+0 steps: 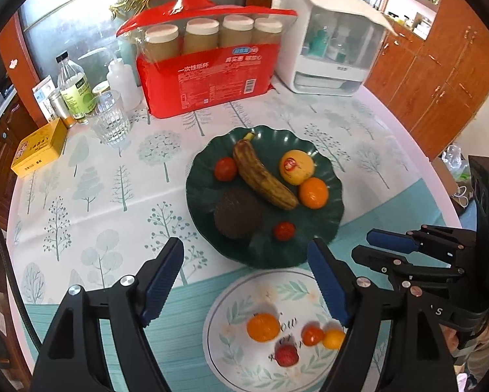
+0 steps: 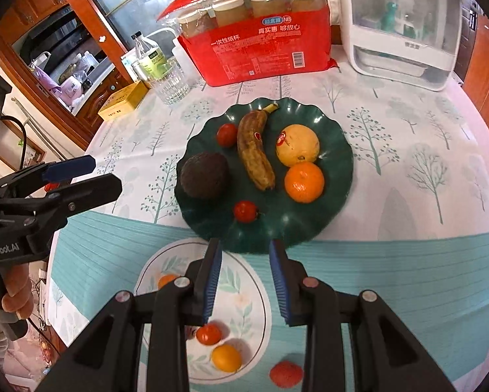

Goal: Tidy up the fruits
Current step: 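Withdraw both tools back toward the white plate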

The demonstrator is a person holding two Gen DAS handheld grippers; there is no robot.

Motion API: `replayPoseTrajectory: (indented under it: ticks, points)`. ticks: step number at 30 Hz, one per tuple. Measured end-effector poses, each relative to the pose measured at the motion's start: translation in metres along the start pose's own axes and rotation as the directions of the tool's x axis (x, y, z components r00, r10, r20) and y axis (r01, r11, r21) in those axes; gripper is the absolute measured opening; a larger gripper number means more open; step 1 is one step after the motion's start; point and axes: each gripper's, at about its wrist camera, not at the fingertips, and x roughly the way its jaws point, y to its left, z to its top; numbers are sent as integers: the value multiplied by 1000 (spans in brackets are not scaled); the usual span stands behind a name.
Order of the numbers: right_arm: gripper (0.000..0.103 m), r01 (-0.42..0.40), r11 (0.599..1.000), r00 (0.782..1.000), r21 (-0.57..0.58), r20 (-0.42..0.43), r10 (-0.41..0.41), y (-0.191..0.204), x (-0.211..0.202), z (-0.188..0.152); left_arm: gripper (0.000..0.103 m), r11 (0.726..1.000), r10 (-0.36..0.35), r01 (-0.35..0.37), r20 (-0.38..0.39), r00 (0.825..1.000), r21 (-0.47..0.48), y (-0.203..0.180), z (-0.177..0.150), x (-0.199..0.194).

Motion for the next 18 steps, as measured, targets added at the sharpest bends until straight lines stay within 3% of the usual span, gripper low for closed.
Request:
replayPoseTrajectory:
  ticks: [18]
  points:
    - [31,55,998,996,35,68,-58,-8,-45,-65,85,997,-26,16,139,990,75,-42,-64,-62]
